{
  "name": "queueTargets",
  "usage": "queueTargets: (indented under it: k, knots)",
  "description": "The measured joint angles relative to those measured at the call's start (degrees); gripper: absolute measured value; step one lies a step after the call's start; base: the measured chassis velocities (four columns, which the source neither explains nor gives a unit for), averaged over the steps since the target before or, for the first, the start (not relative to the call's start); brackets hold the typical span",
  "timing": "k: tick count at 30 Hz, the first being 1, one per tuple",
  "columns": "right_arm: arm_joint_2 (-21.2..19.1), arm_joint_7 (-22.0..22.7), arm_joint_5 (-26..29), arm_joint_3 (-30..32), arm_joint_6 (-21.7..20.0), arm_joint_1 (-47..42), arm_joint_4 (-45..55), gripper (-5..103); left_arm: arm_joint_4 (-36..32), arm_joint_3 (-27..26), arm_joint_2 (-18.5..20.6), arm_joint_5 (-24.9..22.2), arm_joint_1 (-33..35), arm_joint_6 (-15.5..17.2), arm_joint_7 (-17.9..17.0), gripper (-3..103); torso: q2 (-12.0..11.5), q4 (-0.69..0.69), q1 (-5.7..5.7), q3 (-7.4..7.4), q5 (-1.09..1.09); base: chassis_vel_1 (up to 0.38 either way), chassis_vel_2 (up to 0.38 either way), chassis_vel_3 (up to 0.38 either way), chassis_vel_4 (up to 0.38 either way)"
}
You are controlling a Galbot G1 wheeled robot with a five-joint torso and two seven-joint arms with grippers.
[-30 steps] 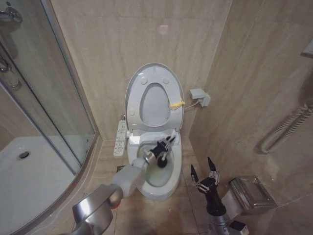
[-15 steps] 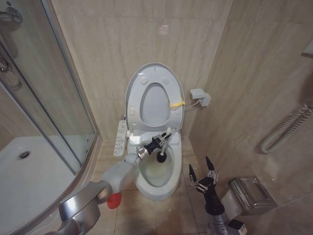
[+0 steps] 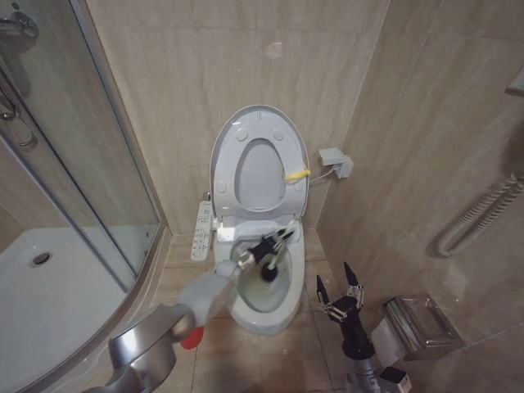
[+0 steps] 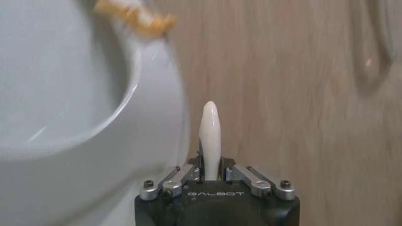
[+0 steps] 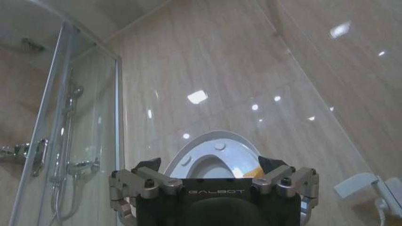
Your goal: Open the toilet lid, clean the toilet bowl with a toilet brush, close the toilet lid, and flush.
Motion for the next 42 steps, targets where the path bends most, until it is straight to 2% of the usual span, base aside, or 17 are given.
queueTargets:
  k: [1, 4, 5, 7, 10, 15, 20, 22, 25, 28, 29, 30, 31, 34, 38, 41, 42]
  knots:
    - [0.0, 0.0, 0.0, 0.0, 0.0, 0.0, 0.0, 100, 0.0, 0.0, 0.0, 0.0, 0.0, 0.0, 0.0, 19, 0.0, 0.0, 0.0, 0.0, 0.0, 0.0, 0.0, 0.0, 0.0]
    - [0.0, -0.1, 0.5, -0.1, 0.0, 0.1, -0.5, 100, -0.5, 0.1, -3.6, -1.8, -1.5, -0.6, 0.2, 19, 0.0, -0.05, 0.0, 0.0, -0.01, 0.0, 0.0, 0.0, 0.0]
    - [0.0, -0.1, 0.5, -0.1, 0.0, 0.1, -0.5, 100, -0.5, 0.1, -3.6, -1.8, -1.5, -0.6, 0.2, 19, 0.0, -0.05, 0.0, 0.0, -0.01, 0.0, 0.0, 0.0, 0.0]
    - [0.0, -0.3, 1.3, 0.0, 0.0, 0.1, -0.5, 100, 2.0, -0.5, -3.8, 0.0, -0.5, -0.6, -0.1, 19, 0.0, 0.04, 0.0, 0.0, 0.02, 0.0, 0.0, 0.0, 0.0]
    - [-0.3, -0.4, 1.8, 0.0, 0.0, 0.4, -0.9, 100, 3.0, -1.1, -2.1, 2.1, 0.9, -0.6, -1.7, 19, 0.0, 0.04, 0.0, 0.0, 0.0, 0.0, 0.0, 0.0, 0.0]
    - [-0.2, -0.5, 1.8, -0.4, 0.0, 0.8, -1.2, 100, 2.4, -1.3, -1.3, 2.6, 0.9, -0.7, -2.4, 19, 0.0, 0.05, 0.0, 0.0, 0.0, 0.0, 0.0, 0.0, 0.0]
    - [0.0, -0.5, 1.4, -1.0, -0.1, 1.1, -1.5, 100, 0.6, -2.2, -3.5, 2.6, 0.1, -1.6, -2.3, 19, 0.0, -0.06, 0.0, 0.0, -0.02, 0.0, 0.0, 0.0, 0.0]
    - [0.0, -0.5, 1.3, -1.0, -0.1, 1.1, -1.5, 100, 1.2, -2.5, -3.7, 3.0, 0.2, -1.6, -2.1, 19, 0.0, -0.06, 0.0, 0.0, -0.02, 0.0, 0.0, 0.0, 0.0]
    - [0.0, -0.6, 1.4, -1.1, -0.1, 0.8, -1.3, 100, 3.1, -4.4, -3.7, 5.6, 2.2, -1.6, -2.0, 19, 0.0, 0.03, 0.0, 0.0, 0.0, 0.0, 0.0, 0.0, 0.0]
    - [0.0, -0.7, 1.4, -1.2, -0.1, 0.8, -1.3, 100, 3.3, -6.6, -3.3, 8.1, 4.9, -2.0, -3.0, 19, 0.0, 0.02, 0.0, 0.0, -0.03, 0.0, 0.0, 0.0, 0.0]
    - [0.0, -0.7, 1.4, -1.2, -0.1, 1.0, -1.3, 100, 2.9, -7.3, -3.0, 8.8, 5.7, -2.1, -3.5, 19, 0.0, 0.06, 0.0, -0.01, 0.01, 0.0, 0.0, 0.0, 0.0]
    - [0.0, -0.7, 1.3, -1.4, -0.1, 1.3, -1.3, 100, 1.6, -8.2, -2.3, 9.2, 6.7, -2.3, -4.9, 19, 0.0, 0.01, -0.02, -0.03, 0.01, 0.0, 0.0, 0.0, 0.0]
    - [0.0, -0.7, 1.3, -1.4, -0.1, 1.3, -1.3, 100, 1.6, -8.2, -2.3, 9.2, 6.7, -2.3, -4.9, 19, 0.0, 0.01, -0.02, -0.03, 0.01, 0.0, 0.0, 0.0, 0.0]
    - [0.0, -0.8, 1.1, -1.4, -0.1, 1.6, -1.5, 100, -1.8, -8.7, -2.1, 7.7, 7.8, -2.3, -9.0, 19, 0.0, 0.06, 0.0, 0.02, -0.01, 0.0, 0.0, 0.0, 0.0]
    - [0.0, -1.0, 1.1, -1.3, 0.0, 1.6, -1.6, 100, -2.7, -9.4, -3.5, 5.9, 7.1, -2.3, -10.9, 19, 0.0, -0.04, 0.0, 0.0, -0.01, 0.0, 0.0, 0.0, 0.0]
    - [0.0, -1.2, 1.1, -1.1, 0.0, 1.6, -1.8, 100, -2.0, -9.3, -3.7, 5.8, 7.3, -2.3, -10.9, 19, 0.0, -0.04, 0.01, 0.01, -0.02, 0.0, 0.0, 0.0, 0.0]
    - [0.0, -1.2, 1.2, -0.9, 0.0, 1.5, -1.8, 100, -1.7, -8.9, -3.1, 5.9, 8.3, -2.3, -10.7, 19, 0.0, 0.01, 0.0, 0.0, 0.0, 0.0, 0.0, 0.0, 0.0]
